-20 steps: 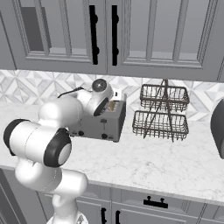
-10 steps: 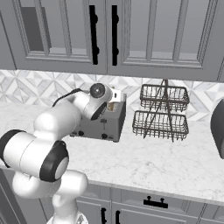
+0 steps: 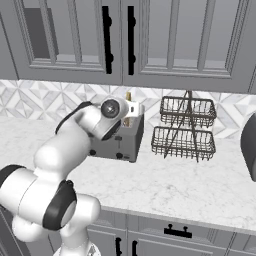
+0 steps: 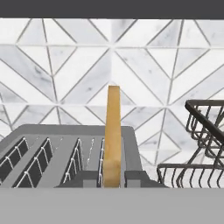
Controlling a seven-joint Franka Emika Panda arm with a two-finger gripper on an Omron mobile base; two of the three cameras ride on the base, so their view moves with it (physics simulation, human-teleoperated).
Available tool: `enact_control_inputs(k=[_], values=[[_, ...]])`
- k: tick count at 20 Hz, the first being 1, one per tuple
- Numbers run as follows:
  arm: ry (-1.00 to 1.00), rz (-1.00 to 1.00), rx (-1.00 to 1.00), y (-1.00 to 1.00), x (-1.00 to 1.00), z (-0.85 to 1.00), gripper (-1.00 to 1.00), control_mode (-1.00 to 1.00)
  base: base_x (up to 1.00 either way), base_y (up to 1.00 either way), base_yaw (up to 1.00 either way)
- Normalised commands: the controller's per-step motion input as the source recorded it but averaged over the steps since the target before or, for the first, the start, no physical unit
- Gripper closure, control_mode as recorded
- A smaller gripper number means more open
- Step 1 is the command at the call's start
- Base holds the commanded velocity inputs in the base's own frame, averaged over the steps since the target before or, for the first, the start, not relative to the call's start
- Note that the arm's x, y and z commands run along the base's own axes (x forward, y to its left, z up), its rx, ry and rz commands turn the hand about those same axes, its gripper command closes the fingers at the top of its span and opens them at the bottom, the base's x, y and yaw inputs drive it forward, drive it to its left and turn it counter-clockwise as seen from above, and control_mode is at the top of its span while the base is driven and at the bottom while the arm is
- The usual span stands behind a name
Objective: Start the toaster. Once the lever pops up, take the bread to the plate on the dining counter.
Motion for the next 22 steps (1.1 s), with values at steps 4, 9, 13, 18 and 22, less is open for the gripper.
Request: enact_control_inputs(k=[4, 9, 13, 18, 22], values=[[-0.12, 0.0, 0.0, 0.0, -0.4, 0.09, 1.0, -1.0, 0.0, 0.0, 0.0], [-0.08, 0.0, 0.01, 0.0, -0.42, 0.42, 1.0, -1.0, 0.0, 0.0, 0.0], [-0.01, -0.01, 0.04, -0.01, -0.39, 0.24, 1.0, -1.0, 0.0, 0.0, 0.0], [0.01, -0.03, 0.04, -0.03, -0.43, 0.02, 1.0, -1.0, 0.0, 0.0, 0.0], [0.0, 0.0, 0.02, 0.0, -0.54, 0.15, 1.0, -1.0, 0.0, 0.0, 0.0]])
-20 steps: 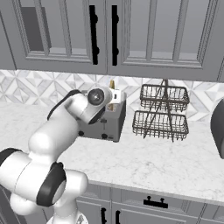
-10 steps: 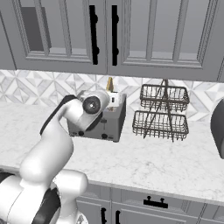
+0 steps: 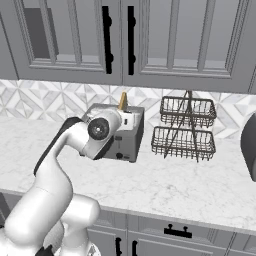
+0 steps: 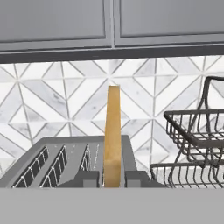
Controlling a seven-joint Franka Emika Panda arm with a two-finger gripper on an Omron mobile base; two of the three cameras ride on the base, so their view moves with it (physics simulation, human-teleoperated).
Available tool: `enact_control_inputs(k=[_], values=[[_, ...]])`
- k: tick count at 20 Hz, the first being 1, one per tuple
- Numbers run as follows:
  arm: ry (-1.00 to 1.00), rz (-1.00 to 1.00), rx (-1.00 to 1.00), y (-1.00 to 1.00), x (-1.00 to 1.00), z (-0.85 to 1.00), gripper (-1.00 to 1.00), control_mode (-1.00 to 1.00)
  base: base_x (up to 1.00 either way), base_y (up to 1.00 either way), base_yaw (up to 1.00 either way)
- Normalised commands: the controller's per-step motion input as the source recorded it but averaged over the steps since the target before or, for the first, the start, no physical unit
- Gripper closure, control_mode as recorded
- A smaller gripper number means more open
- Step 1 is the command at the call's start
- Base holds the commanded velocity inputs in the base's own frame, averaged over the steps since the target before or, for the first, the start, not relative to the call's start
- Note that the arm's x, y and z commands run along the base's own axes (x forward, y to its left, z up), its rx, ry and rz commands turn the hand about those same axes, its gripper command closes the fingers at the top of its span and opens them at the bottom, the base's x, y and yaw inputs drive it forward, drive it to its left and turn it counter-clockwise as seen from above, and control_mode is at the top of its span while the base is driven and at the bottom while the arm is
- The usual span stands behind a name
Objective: Start the toaster. Once the lever pops up, take the bread to the plate on the dining counter.
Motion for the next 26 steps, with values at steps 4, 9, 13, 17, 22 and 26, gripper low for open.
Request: enact_control_inputs(k=[4, 9, 13, 17, 22, 26], values=[[0.01, -0.01, 0.04, -0.01, -0.61, 0.24, 1.0, -1.0, 0.0, 0.0, 0.0], [0.1, -0.04, 0.09, 0.0, -0.71, 0.3, 1.0, -1.0, 0.0, 0.0, 0.0], [0.22, -0.04, 0.05, 0.0, -0.66, 0.24, 1.0, -1.0, 0.0, 0.0, 0.0], [0.24, -0.04, 0.03, 0.0, -0.52, 0.06, 1.0, -1.0, 0.0, 0.0, 0.0], [0.11, 0.0, -0.01, 0.14, -0.36, 0.0, 1.0, -1.0, 0.0, 0.0, 0.0], [0.05, 0.0, -0.06, 0.48, -0.23, 0.0, 1.0, -1.0, 0.0, 0.0, 0.0]])
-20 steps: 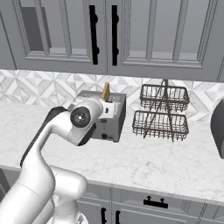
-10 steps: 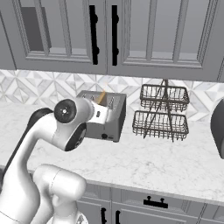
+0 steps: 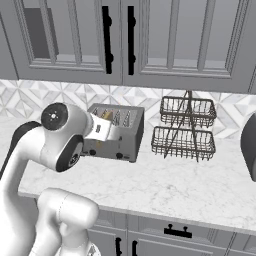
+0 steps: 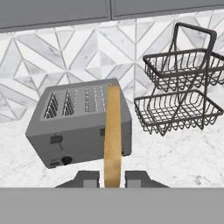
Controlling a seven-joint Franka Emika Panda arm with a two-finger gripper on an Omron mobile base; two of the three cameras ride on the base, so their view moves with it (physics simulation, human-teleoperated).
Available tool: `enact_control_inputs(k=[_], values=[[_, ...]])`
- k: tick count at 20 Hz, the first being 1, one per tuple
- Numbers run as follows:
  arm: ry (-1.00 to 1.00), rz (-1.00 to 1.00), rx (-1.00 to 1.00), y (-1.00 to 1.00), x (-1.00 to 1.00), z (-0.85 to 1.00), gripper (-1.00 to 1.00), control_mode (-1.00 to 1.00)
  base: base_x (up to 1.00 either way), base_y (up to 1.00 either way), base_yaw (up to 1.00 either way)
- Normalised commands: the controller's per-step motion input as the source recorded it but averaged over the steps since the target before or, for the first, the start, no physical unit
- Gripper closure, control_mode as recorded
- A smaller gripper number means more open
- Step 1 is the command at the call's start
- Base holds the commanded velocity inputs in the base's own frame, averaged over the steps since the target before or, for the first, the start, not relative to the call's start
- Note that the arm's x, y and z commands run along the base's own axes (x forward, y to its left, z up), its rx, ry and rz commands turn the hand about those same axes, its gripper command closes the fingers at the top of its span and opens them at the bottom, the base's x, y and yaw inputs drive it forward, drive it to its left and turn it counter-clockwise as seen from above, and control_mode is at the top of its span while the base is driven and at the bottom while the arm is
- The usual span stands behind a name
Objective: Start the toaster. Once the lever pops up, take the bread to the plate on the dining counter.
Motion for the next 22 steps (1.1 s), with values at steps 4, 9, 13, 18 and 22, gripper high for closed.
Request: enact_control_inputs(k=[4, 9, 13, 18, 22], values=[[0.0, 0.0, -0.04, 0.59, -0.16, 0.0, 1.0, -1.0, 0.0, 0.0, 0.0], [0.0, 0.0, -0.01, 0.24, -0.12, -0.03, 1.0, -1.0, 0.0, 0.0, 0.0], [0.0, 0.01, 0.0, 0.0, -0.17, -0.14, 1.0, -1.0, 0.0, 0.0, 0.0], [0.02, 0.0, 0.0, 0.0, -0.03, -0.03, 1.0, -1.0, 0.0, 0.0, 0.0], [0.0, 0.0, 0.0, 0.0, 0.0, 0.0, 1.0, -1.0, 0.0, 0.0, 0.0]])
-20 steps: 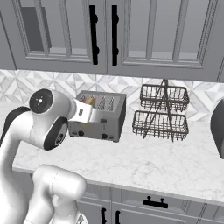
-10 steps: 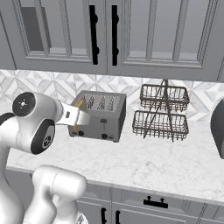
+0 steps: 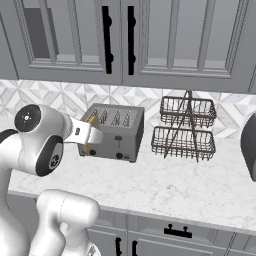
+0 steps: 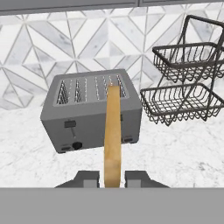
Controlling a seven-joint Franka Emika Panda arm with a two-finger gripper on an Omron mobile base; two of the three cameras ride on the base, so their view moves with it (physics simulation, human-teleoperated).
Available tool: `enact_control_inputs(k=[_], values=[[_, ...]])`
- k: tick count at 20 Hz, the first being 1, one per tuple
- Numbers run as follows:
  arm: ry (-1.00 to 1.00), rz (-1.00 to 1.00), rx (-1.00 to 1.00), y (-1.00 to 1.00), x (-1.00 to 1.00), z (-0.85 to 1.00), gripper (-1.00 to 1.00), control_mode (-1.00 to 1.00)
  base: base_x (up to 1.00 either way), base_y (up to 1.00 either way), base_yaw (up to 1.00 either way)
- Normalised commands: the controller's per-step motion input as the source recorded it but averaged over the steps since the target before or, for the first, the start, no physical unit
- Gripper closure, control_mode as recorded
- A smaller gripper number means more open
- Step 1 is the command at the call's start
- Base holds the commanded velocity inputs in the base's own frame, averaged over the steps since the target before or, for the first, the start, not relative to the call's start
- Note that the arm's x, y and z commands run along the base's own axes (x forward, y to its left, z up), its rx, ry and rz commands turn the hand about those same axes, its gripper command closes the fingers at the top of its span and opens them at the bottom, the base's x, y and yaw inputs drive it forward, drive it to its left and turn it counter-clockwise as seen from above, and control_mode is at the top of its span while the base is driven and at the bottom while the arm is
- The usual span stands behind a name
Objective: Start the toaster. Once the lever pops up, take the bread to the plate on the dining counter.
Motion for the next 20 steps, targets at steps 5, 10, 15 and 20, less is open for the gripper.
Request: enact_control_inputs(k=[5, 10, 15, 20], values=[[0.0, 0.0, 0.0, 0.0, 0.0, 0.0, 1.0, 1.0, 0.0, 0.0, 0.0], [0.0, 0.0, 0.0, 0.0, 0.0, 0.0, 1.0, 1.0, -0.45, -0.16, -0.23], [0.0, 0.0, 0.0, 0.0, 0.0, 0.0, 1.0, 1.0, -0.44, -0.39, -0.63], [0.0, 0.0, 0.0, 0.0, 0.0, 0.0, 1.0, 1.0, -0.14, -0.5, -0.68]])
